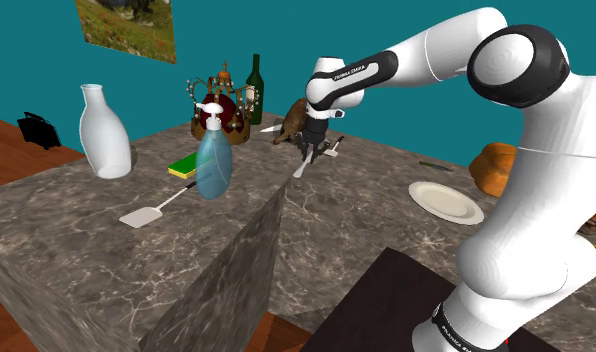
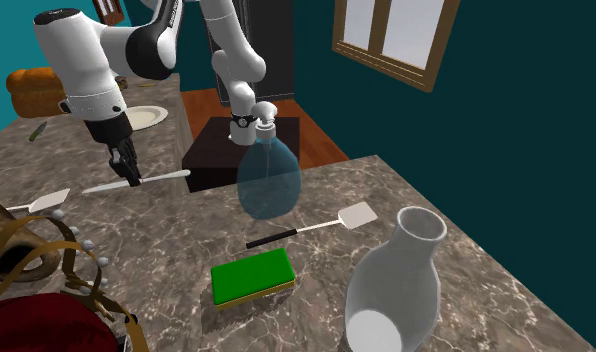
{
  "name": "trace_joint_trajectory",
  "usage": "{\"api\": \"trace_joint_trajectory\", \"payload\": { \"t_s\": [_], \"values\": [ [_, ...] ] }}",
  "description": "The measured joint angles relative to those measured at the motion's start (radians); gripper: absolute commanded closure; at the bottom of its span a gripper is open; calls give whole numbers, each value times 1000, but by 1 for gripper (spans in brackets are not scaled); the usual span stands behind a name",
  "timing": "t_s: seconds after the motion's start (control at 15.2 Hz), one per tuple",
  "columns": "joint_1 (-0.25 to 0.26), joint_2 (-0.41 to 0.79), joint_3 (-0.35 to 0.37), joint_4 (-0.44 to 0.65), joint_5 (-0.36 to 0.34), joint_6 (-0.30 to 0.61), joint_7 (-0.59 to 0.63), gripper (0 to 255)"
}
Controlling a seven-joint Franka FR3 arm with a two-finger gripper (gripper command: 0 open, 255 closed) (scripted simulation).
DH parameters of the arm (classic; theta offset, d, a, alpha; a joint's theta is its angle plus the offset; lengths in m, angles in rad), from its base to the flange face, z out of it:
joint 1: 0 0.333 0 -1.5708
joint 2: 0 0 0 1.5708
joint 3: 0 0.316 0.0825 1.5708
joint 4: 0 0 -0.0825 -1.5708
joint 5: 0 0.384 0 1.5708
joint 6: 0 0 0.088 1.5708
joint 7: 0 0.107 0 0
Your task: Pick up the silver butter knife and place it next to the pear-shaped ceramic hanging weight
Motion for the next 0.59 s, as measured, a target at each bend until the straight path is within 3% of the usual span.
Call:
{"api": "trace_joint_trajectory", "payload": {
  "t_s": [0.59],
  "values": [
    [4,32,-6,-28,-15,58,9,255]
  ]
}}
